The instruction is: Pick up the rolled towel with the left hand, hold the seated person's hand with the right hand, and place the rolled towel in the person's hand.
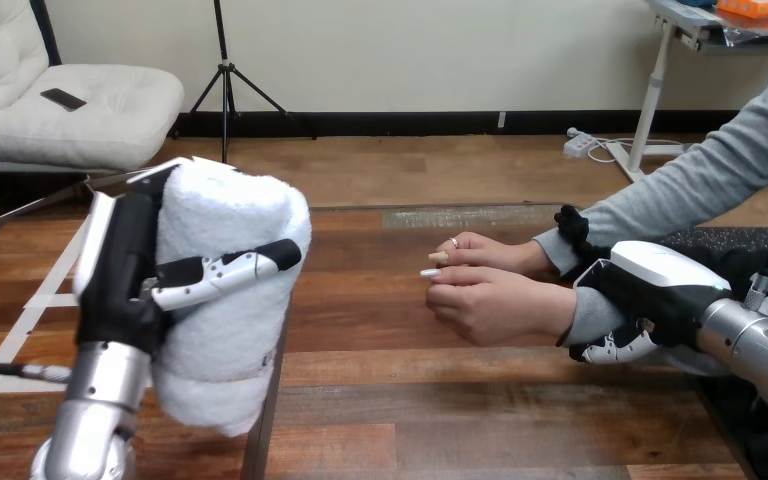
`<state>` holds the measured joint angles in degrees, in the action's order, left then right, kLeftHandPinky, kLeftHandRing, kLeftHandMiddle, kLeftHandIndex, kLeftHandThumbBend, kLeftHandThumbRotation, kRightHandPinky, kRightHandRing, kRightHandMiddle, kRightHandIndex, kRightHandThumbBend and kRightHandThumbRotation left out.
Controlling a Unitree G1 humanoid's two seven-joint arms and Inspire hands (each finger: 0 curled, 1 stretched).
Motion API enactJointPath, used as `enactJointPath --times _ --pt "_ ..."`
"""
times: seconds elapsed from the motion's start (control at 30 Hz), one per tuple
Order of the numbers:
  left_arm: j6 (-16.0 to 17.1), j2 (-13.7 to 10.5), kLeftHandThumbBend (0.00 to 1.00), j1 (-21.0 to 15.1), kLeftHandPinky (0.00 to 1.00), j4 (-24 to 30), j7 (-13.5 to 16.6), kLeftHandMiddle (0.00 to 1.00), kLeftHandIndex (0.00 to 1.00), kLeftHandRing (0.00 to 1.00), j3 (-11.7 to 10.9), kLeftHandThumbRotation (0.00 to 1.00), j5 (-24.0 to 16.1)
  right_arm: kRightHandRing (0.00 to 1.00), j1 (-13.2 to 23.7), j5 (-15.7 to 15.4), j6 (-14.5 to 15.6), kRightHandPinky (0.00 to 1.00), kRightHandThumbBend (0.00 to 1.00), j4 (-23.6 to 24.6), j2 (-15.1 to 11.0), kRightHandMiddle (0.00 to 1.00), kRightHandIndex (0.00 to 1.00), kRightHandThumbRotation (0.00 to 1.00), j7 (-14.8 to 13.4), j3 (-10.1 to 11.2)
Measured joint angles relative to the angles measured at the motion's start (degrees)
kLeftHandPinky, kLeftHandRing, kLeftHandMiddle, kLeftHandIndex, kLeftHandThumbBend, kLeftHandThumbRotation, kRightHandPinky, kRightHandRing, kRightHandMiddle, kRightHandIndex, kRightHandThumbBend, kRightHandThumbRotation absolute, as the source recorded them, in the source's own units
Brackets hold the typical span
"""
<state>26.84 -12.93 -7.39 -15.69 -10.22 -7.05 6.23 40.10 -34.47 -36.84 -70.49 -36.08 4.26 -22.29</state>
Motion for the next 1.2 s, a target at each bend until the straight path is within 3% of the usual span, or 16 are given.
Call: enactJointPath --times 0.43,1.2 --pt "3.0 0.4 0.56 -7.1 0.27 -13.4 -1.2 0.37 0.4 0.31 0.0 0.0 -0.1 0.31 0.0 0.0 0.0 0.27 0.45 0.0 0.0 0.37 0.37 0.17 0.0 0.0" --pt "3.9 1.1 0.58 -18.5 0.31 -33.4 -1.3 0.39 0.41 0.33 0.1 0.0 -1.3 0.31 0.0 -0.1 0.1 0.27 0.45 0.0 0.0 0.37 0.37 0.23 0.4 0.0"
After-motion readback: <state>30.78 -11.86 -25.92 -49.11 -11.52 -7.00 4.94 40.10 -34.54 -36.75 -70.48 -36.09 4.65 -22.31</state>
